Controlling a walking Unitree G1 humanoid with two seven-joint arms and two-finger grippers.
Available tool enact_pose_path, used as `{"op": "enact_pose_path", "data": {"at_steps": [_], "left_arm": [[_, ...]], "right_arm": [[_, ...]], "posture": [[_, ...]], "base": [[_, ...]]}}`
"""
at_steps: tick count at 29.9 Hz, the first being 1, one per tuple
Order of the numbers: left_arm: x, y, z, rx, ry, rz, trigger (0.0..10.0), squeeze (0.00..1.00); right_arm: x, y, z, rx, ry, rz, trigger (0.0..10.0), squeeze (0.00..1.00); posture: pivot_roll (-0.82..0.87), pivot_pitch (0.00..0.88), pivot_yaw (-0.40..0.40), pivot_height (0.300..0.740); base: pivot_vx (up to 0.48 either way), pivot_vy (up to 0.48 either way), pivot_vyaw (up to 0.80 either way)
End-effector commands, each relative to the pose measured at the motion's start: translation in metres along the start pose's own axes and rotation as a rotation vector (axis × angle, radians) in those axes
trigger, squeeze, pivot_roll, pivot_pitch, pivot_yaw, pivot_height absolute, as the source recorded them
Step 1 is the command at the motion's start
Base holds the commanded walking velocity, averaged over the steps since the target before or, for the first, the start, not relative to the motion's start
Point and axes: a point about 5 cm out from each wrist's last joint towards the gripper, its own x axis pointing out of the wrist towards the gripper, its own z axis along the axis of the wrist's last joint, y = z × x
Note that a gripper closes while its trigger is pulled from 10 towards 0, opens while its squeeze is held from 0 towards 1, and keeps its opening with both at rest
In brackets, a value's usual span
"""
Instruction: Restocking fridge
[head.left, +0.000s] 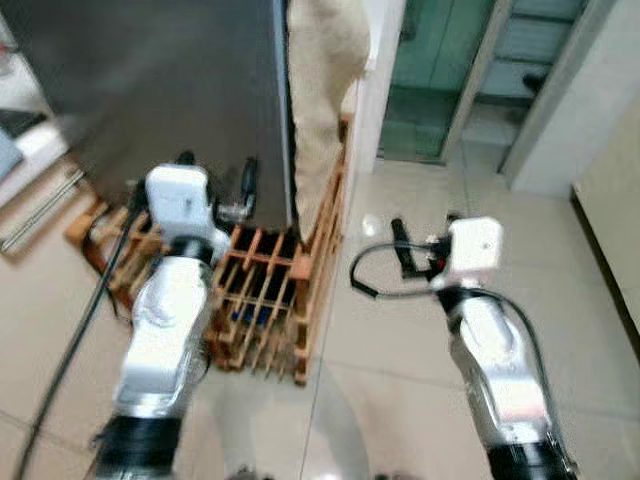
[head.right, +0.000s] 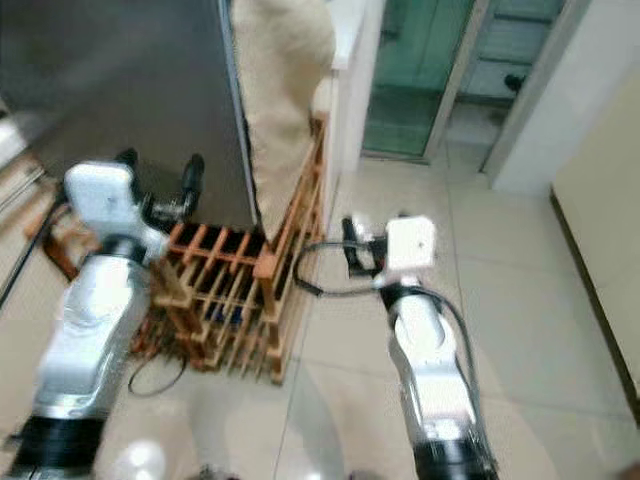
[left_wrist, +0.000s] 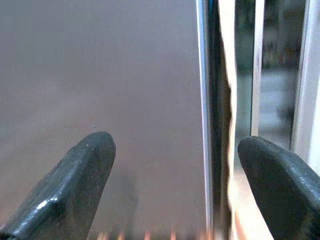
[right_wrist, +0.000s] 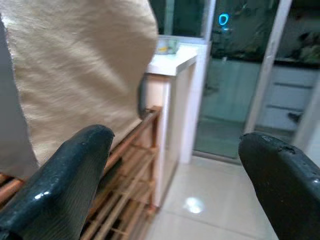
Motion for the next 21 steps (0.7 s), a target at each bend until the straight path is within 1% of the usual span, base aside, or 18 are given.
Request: {"op": "enact_pose_path", "data": {"at_steps": [1,2,4,5,6,7,8,9,11,13,18,21], "left_arm": [[-0.014,0.002,-0.003,0.008,0.050,-0.035,10.0,0.00],[-0.031,0.002,-0.008,0.005,0.096,-0.036,10.0,0.00],[-0.032,-0.001,-0.006,-0.021,0.093,-0.028,10.0,0.00],[-0.025,-0.009,0.002,-0.073,0.041,-0.040,10.0,0.00],[-0.019,-0.016,0.009,-0.083,0.017,-0.042,10.0,0.00],[-0.019,-0.016,0.009,-0.083,0.017,-0.042,10.0,0.00],[-0.005,-0.018,0.016,-0.113,-0.003,-0.002,10.0,0.00],[-0.005,-0.018,0.016,-0.113,-0.003,-0.002,10.0,0.00],[0.006,-0.018,0.020,-0.136,-0.014,0.017,10.0,0.00],[0.007,-0.018,0.021,-0.138,-0.017,0.010,10.0,0.00],[0.012,-0.026,0.027,-0.150,-0.040,-0.031,10.0,0.00],[0.019,-0.026,0.028,-0.159,-0.036,-0.014,10.0,0.00]], "right_arm": [[-0.014,-0.004,-0.002,0.009,0.027,-0.001,10.0,0.00],[-0.034,-0.014,-0.011,0.027,0.068,-0.029,10.0,0.00],[-0.037,-0.019,-0.014,0.027,0.079,-0.047,10.0,0.00],[-0.034,-0.021,-0.012,0.023,0.063,-0.053,10.0,0.00],[-0.029,-0.020,-0.010,0.019,0.050,-0.048,10.0,0.00],[-0.029,-0.020,-0.010,0.019,0.050,-0.048,10.0,0.00],[-0.016,-0.016,-0.005,0.023,0.023,-0.044,10.0,0.00],[-0.016,-0.016,-0.005,0.023,0.023,-0.044,10.0,0.00],[-0.005,-0.011,-0.001,0.033,0.009,-0.033,10.0,0.00],[-0.004,-0.009,0.000,0.034,0.008,-0.025,10.0,0.00],[0.001,-0.010,-0.004,0.025,0.023,-0.013,10.0,0.00],[0.005,-0.010,-0.006,0.023,0.025,-0.009,10.0,0.00]], "posture": [[-0.01,0.000,0.002,0.740],[-0.02,0.000,-0.002,0.740],[-0.01,0.000,-0.011,0.740],[-0.02,0.000,-0.008,0.740],[-0.02,0.000,-0.009,0.740],[-0.02,0.000,-0.009,0.740],[-0.03,0.000,-0.014,0.740],[-0.03,0.000,-0.014,0.740],[-0.03,0.000,-0.017,0.740],[-0.04,0.000,-0.017,0.740],[-0.05,0.000,-0.010,0.740],[-0.05,0.000,0.000,0.740]], "base": [[0.000,0.000,0.00],[0.000,0.000,0.00],[0.000,0.000,0.00],[0.334,0.000,0.00],[0.480,0.000,0.00],[0.480,0.000,0.00],[0.480,0.000,0.00],[0.480,0.000,0.00],[0.476,0.000,0.00],[0.472,0.000,0.00],[0.469,0.000,0.00],[0.469,0.000,0.00]]}}
